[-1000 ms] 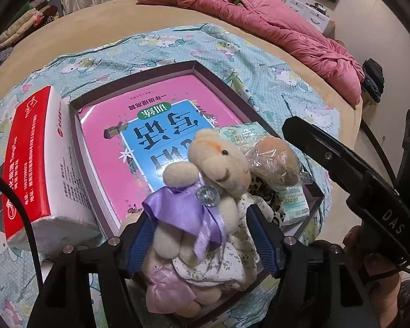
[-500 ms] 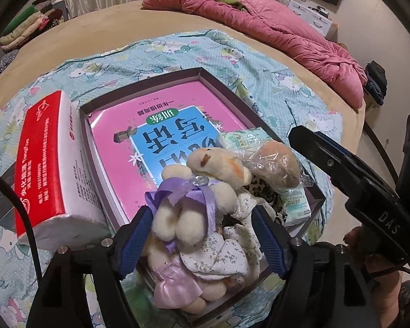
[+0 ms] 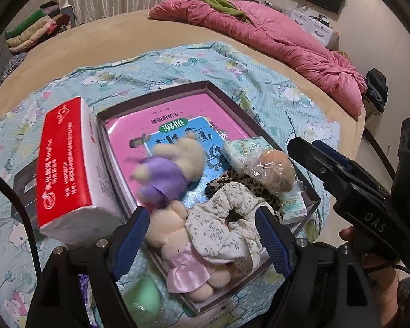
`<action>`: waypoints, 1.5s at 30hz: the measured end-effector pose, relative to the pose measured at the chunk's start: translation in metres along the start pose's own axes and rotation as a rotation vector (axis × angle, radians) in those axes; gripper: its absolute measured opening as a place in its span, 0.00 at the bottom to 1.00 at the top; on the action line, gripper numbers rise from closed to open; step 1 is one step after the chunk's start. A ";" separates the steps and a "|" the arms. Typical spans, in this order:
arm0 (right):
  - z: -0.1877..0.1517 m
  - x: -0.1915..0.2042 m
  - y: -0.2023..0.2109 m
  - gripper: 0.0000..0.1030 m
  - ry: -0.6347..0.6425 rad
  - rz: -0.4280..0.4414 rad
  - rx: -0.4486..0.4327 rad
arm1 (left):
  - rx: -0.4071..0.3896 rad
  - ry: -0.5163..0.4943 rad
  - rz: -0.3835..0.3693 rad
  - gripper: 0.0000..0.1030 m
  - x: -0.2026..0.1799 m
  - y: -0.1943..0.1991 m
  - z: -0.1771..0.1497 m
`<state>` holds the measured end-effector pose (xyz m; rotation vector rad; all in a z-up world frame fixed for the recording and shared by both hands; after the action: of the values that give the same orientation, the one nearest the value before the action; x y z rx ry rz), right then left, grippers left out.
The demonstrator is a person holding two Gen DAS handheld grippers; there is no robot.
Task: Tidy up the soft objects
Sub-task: 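Withdraw both open tools from the tray toward the remaining items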
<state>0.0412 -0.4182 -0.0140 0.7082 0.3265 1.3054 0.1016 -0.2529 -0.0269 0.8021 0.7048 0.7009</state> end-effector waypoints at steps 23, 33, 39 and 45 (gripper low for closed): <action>0.008 0.067 0.045 0.78 0.108 0.071 -0.056 | -0.124 0.055 0.043 0.80 0.037 0.076 -0.025; -0.005 0.120 0.057 0.78 0.246 0.126 -0.049 | -0.148 0.100 0.081 0.80 0.068 0.105 -0.041; -0.018 0.148 0.061 0.78 0.343 0.155 -0.043 | -0.153 0.129 0.106 0.80 0.088 0.115 -0.054; -0.032 0.171 0.062 0.78 0.442 0.175 -0.034 | -0.139 0.162 0.119 0.80 0.108 0.115 -0.066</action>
<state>0.0184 -0.2404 0.0303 0.4201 0.6066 1.6299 0.0793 -0.0860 0.0033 0.6688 0.7500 0.9206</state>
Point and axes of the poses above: each gripper's, at about its wrist camera, not at the fingertips, and y roughly against the way its jaws point, x to its left, z to its top, the point moved 3 cm from there along -y, roughly the way its jaws point, and after that the axes turned 9 degrees about -z, right-handed, at the moved point
